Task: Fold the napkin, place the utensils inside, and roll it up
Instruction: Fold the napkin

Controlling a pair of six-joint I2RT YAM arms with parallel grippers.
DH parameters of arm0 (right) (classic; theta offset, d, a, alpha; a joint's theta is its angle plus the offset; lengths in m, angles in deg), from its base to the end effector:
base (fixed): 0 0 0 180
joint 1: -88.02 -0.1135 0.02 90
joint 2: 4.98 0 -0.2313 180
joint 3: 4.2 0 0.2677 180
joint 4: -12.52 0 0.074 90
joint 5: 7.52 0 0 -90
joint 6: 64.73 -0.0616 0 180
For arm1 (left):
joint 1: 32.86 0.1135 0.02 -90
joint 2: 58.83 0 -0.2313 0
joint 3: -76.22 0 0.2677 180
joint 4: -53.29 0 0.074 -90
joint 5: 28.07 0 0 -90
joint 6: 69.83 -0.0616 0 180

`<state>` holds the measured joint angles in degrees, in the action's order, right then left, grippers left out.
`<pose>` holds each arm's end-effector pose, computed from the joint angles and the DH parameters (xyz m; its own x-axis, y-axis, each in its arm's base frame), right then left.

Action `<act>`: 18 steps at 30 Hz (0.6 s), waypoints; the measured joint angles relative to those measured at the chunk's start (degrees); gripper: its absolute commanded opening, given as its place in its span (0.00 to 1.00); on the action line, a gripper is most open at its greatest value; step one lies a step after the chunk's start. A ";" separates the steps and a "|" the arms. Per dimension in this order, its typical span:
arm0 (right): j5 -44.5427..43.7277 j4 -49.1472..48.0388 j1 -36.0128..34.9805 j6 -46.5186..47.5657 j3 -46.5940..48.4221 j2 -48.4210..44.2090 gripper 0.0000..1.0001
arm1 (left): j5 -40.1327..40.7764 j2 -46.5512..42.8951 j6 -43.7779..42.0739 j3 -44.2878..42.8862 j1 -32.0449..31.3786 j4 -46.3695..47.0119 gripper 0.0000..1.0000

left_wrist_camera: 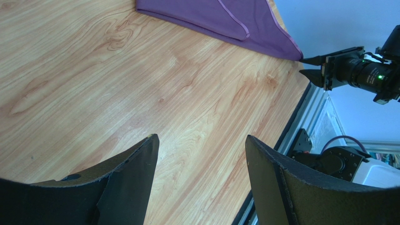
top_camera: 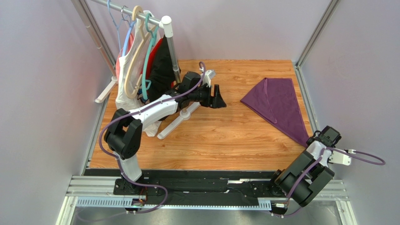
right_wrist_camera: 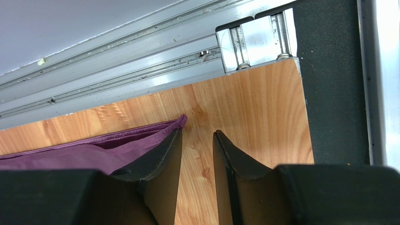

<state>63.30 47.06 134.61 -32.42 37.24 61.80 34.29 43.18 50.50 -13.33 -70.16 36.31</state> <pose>0.1482 -0.1861 0.0972 0.3579 0.7832 -0.5084 0.9297 -0.2482 0.2722 0.3339 -0.2903 0.2188 -0.7709 0.0249 -0.6365 0.5433 0.5473 -0.6366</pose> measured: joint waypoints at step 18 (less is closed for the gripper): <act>3.23 -1.31 0.11 -2.08 0.00 -4.44 0.35 | -0.63 0.44 0.50 -0.04 0.09 0.59 0.76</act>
<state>66.53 45.75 134.72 -34.49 37.24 57.37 33.66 43.62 51.00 -13.37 -70.07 36.90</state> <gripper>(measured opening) 0.347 0.764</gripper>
